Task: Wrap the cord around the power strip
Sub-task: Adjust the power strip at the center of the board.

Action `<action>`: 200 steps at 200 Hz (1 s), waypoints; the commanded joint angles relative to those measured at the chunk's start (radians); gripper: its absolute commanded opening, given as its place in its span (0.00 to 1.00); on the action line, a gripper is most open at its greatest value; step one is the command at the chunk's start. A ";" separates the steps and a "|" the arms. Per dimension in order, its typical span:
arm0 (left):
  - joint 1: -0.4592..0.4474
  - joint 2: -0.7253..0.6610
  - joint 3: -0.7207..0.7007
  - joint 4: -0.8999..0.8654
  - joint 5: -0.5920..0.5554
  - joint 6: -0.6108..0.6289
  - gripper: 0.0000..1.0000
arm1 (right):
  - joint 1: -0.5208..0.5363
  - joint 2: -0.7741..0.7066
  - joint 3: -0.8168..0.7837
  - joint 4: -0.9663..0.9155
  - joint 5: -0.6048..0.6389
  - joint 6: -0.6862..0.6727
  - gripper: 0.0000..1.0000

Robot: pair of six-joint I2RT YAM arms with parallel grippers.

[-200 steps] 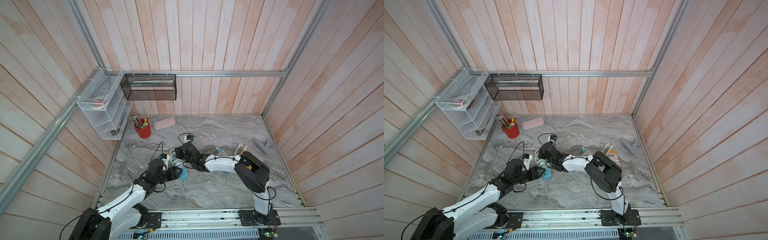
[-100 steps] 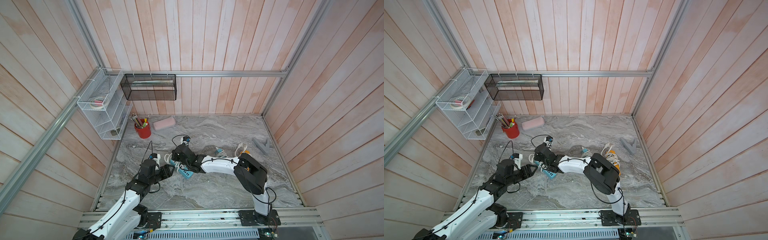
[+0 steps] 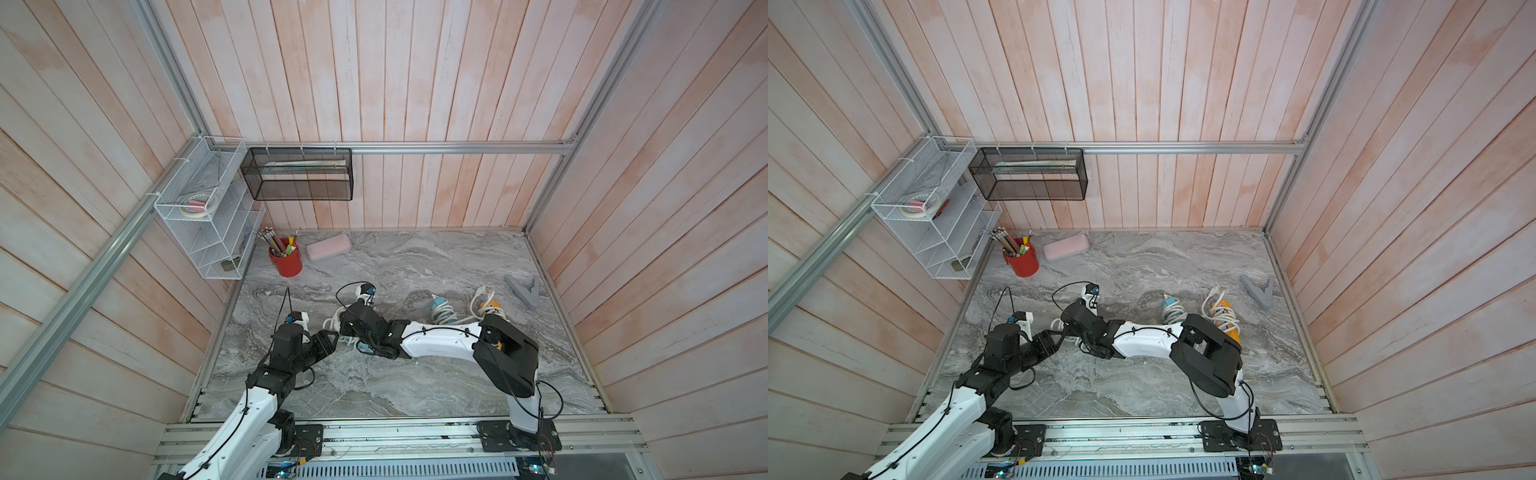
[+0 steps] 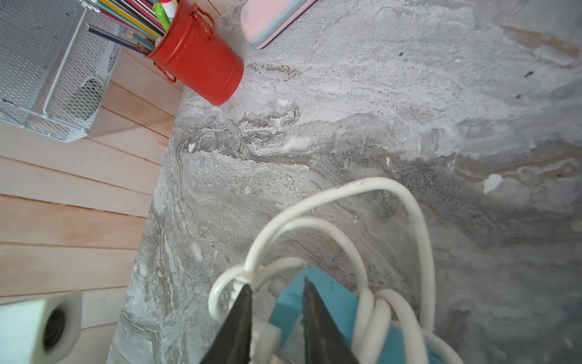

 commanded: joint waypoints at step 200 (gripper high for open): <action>0.006 0.476 0.238 0.271 0.131 0.160 0.56 | -0.107 -0.071 -0.104 -0.224 -0.516 -0.455 0.73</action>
